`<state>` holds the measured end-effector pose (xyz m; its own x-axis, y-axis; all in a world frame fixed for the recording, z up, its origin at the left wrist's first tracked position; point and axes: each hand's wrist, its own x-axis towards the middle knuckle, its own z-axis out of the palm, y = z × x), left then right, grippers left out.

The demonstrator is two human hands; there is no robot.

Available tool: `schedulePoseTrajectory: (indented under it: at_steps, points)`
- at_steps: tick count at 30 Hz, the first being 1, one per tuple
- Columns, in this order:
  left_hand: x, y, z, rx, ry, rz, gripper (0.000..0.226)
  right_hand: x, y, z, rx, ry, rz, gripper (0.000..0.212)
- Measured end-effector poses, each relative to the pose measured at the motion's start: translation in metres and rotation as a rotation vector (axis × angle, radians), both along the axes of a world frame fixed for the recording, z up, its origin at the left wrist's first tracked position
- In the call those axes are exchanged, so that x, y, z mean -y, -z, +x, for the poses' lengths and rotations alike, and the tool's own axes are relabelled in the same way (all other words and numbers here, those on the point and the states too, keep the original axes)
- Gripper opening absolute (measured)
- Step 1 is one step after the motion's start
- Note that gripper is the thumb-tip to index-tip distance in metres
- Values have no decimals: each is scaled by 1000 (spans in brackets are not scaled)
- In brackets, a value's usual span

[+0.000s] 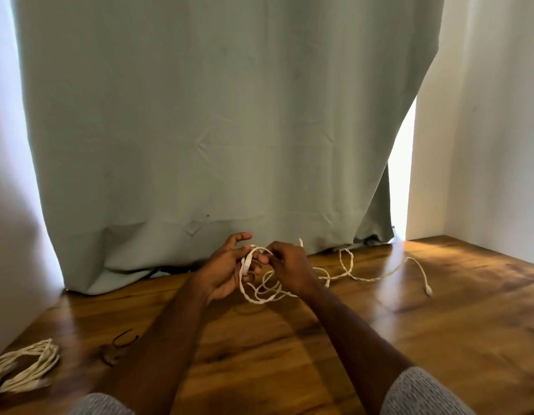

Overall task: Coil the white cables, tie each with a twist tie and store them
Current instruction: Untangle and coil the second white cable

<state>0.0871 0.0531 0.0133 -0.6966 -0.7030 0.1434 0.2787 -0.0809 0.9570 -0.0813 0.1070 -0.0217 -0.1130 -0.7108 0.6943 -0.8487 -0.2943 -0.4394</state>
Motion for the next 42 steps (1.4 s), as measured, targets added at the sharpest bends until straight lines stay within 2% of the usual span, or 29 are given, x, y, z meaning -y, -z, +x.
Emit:
schedulePoseTrajectory:
  at_steps: [3, 5, 6, 9, 11, 12, 14, 15, 17, 19, 22, 23, 25, 27, 28, 29, 30, 32, 34, 37, 42]
  points:
    - [-2, 12, -3, 11, -142, 37, 22, -10, -7, -9, 294, -124, -70, 15]
    - [2, 25, -2, 110, -282, 0, 17, -16, -14, -14, 341, -230, -33, 18]
    - [3, 30, -1, 178, -342, -58, 16, -17, -18, -15, 266, -258, -14, 20]
    - [6, 35, 1, 344, -575, -349, 37, -10, -27, -15, -73, -318, 58, 23]
    - [1, 30, 4, 318, -632, -453, 45, -5, -38, -13, -243, -334, 144, 24]
    - [-1, 28, 6, 273, -572, -404, 49, -3, -46, -11, -319, -328, 165, 24]
    - [-5, 28, 10, 150, -287, -193, 53, 3, -59, -8, -408, -318, 188, 21]
    - [-7, 31, 11, 94, -139, -97, 50, 6, -64, -7, -422, -314, 215, 19]
    - [-12, 39, 12, 11, 0, 23, 40, 11, -68, -5, -386, -310, 306, 19]
    - [-10, 47, 8, -154, 10, 160, 35, 17, -58, -3, -168, -313, 400, 20]
    - [1, 52, 9, -405, -59, 392, 33, 15, -30, 6, 496, -415, 473, 25]
    - [7, 53, 13, -471, -76, 430, 31, 13, -19, 10, 655, -464, 495, 25]
    - [18, 54, 23, -551, -86, 443, 33, 15, 2, 22, 782, -492, 524, 23]
    - [22, 55, 29, -561, -59, 409, 45, 24, 21, 31, 857, -430, 464, 21]
    - [21, 55, 31, -558, -25, 388, 52, 30, 29, 34, 815, -346, 400, 22]
    - [19, 54, 31, -550, 18, 366, 58, 36, 35, 35, 670, -245, 334, 24]
    - [17, 53, 32, -539, 59, 343, 61, 40, 38, 34, 437, -157, 304, 24]
    - [13, 48, 28, -520, 111, 312, 59, 38, 38, 35, -32, -93, 420, 21]
    - [12, 44, 24, -519, 100, 307, 57, 33, 34, 38, -337, -70, 647, 34]
    - [20, 46, 22, -480, 12, 305, 54, 30, 32, 47, -517, -19, 782, 34]
    - [30, 54, 18, -410, -166, 176, 26, 26, 23, 52, -627, -22, 785, 39]
